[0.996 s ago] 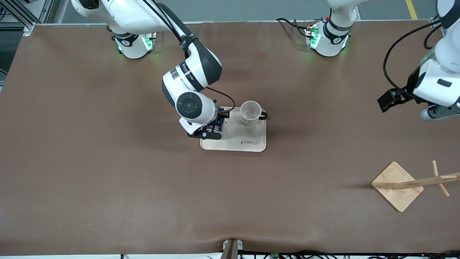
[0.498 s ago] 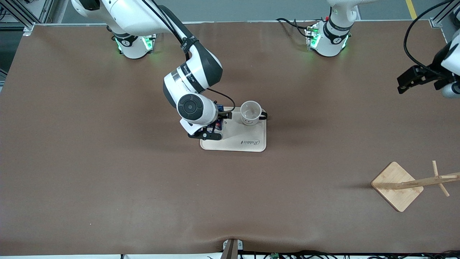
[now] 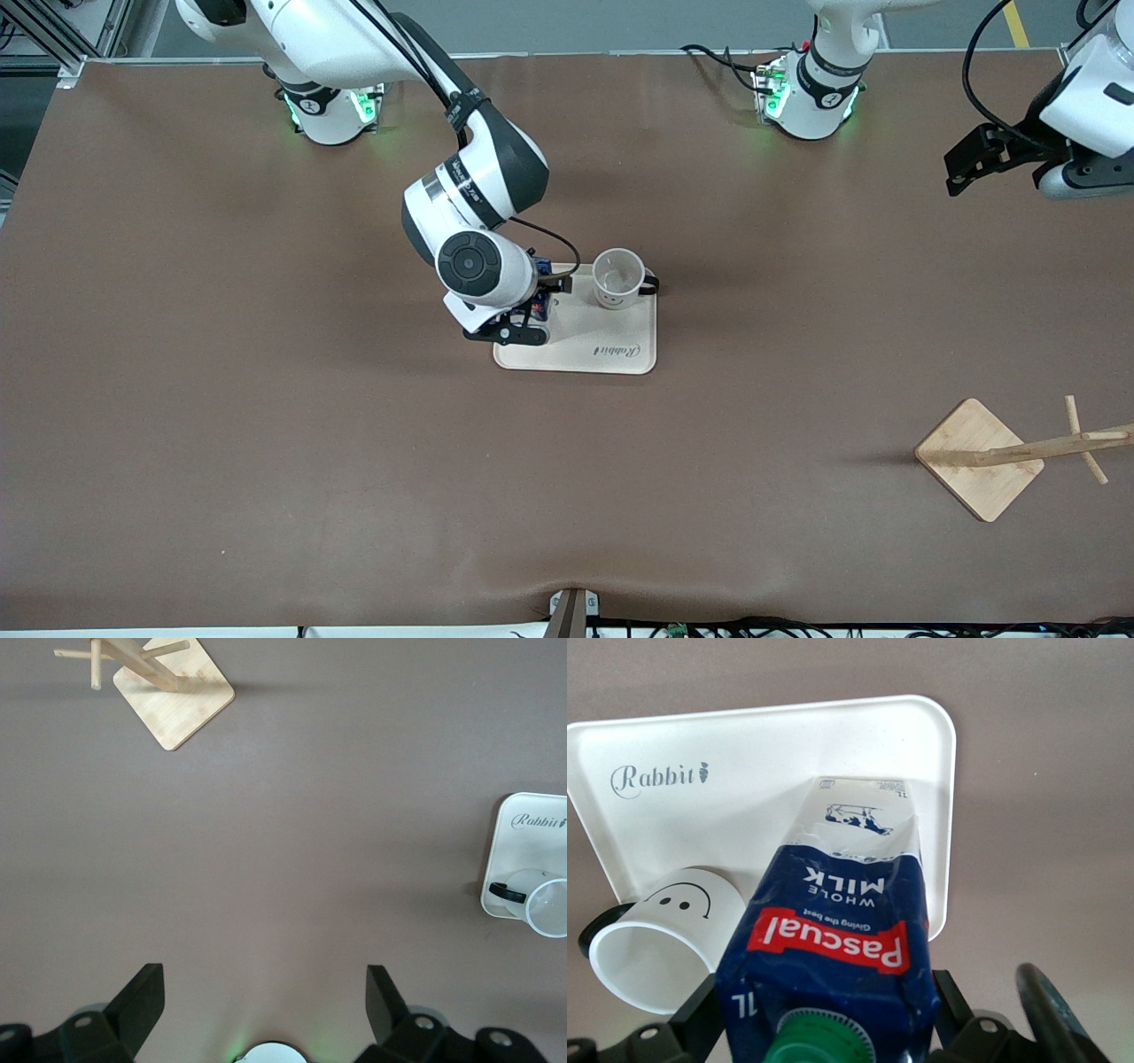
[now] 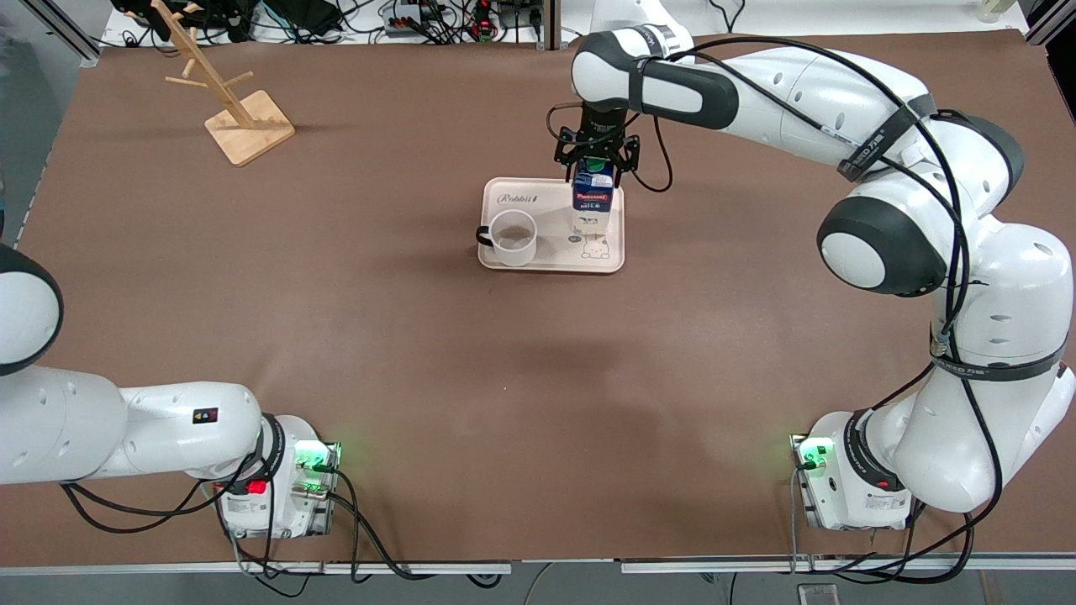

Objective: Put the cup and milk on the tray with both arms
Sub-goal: 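Open the left gripper and withdraw it from the mug, then lower the milk carton onto the tray beside the mug with the right gripper, then release the milk carton and retract the right gripper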

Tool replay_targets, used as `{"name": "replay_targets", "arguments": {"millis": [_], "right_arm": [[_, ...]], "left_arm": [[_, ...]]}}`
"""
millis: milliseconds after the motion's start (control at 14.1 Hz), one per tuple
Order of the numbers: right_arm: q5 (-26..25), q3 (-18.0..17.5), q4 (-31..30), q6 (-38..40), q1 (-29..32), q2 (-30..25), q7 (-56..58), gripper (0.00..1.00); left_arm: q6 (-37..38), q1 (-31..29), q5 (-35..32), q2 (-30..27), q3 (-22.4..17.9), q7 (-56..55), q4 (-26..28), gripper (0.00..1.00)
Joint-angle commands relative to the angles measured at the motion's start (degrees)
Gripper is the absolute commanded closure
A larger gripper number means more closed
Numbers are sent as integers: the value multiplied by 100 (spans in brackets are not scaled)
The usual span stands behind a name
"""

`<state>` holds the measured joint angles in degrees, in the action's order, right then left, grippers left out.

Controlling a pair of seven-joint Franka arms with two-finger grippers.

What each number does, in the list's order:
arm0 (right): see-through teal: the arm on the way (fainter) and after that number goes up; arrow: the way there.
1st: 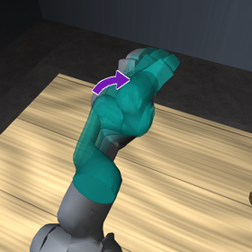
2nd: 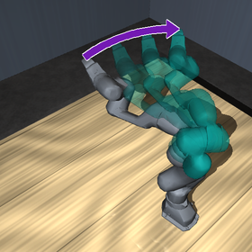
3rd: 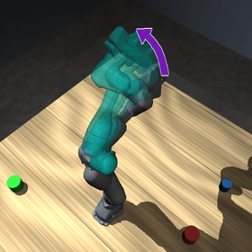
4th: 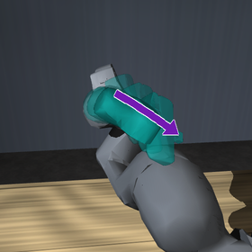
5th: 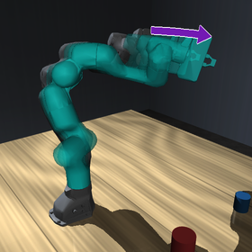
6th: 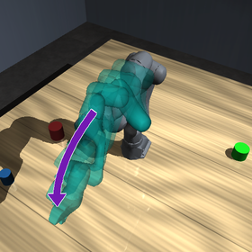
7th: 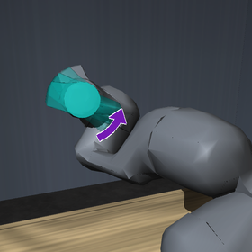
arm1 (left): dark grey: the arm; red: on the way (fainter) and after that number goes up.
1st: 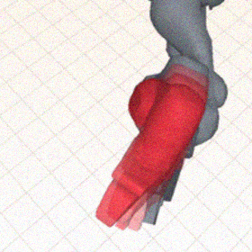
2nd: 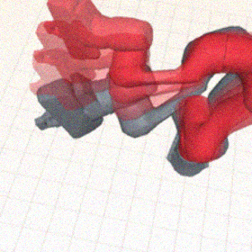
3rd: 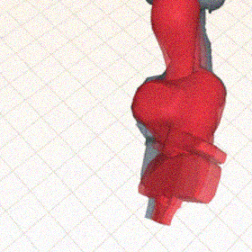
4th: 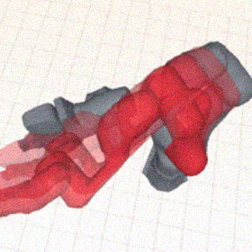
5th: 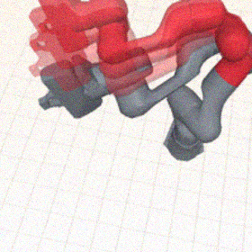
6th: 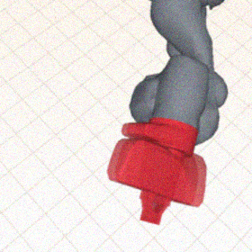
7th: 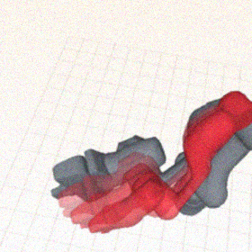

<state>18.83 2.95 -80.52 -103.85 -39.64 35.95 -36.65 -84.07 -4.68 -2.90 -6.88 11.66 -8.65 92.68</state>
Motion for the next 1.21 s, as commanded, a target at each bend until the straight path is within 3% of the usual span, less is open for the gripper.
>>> {"name": "replay_targets", "arguments": {"millis": [0,711,854,1138], "right_arm": [[42,47,159,66,-36,70,44,0],[77,74,361,416,281,-271,36,0],[25,213,790,951,351,-325,44,0],[51,267,1767,1771,1131,-395,438,0]], "left_arm": [[-49,133,88,-252,-173,4,180,0],[-40,72,246,-95,-252,136,110,0],[-66,90,238,-42,-252,127,119,0],[-66,107,238,-24,-226,118,119,0]]}}
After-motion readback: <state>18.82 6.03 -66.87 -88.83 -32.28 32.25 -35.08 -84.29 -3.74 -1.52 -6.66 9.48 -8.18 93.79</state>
